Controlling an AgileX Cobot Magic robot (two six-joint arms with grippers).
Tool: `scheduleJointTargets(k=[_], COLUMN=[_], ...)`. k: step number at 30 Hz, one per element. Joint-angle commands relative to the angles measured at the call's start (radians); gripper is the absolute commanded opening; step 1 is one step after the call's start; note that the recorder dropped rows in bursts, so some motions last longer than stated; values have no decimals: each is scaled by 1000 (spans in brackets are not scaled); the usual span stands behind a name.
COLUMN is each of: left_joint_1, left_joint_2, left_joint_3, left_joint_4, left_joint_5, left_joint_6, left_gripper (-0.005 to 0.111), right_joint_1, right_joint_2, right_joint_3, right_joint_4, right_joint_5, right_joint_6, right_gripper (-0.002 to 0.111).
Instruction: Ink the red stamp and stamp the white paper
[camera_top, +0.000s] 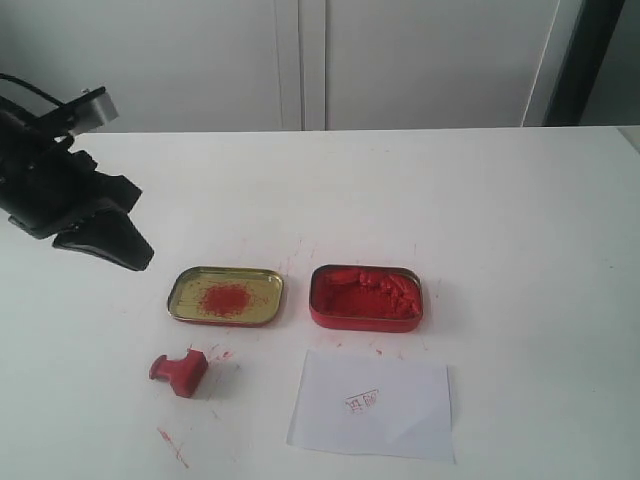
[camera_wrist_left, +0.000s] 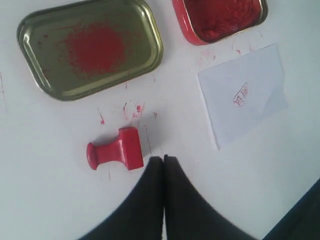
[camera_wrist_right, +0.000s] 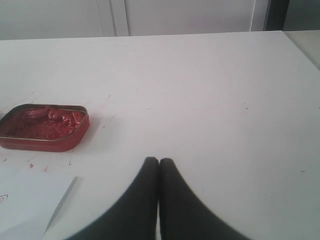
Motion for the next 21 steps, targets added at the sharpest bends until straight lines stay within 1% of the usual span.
scheduleJointTargets(k=[1,5,9,15,21], left_joint_1=[4,4,4,4,4], left_joint_2=[-69,-122,-163,-211,-236], left_joint_3=[62,119,151,157,157], left_joint_4=[52,132,198,294,436], left_joint_5=[4,-17,-32,-25,-9], left_joint_6=[-39,-89,-129,-171,-250], left_gripper=[0,0,0,0,0], right_joint_1=[-4,-4,-4,-4,-4], right_joint_2=[-5,-5,-5,-5,-5], right_joint_3=[5,5,5,5,5], right_joint_4=[-2,-2,-2,-2,-2], right_joint_5=[-14,-14,-14,-14,-14], right_joint_6=[3,3,3,3,3], right_gripper=[0,0,0,0,0])
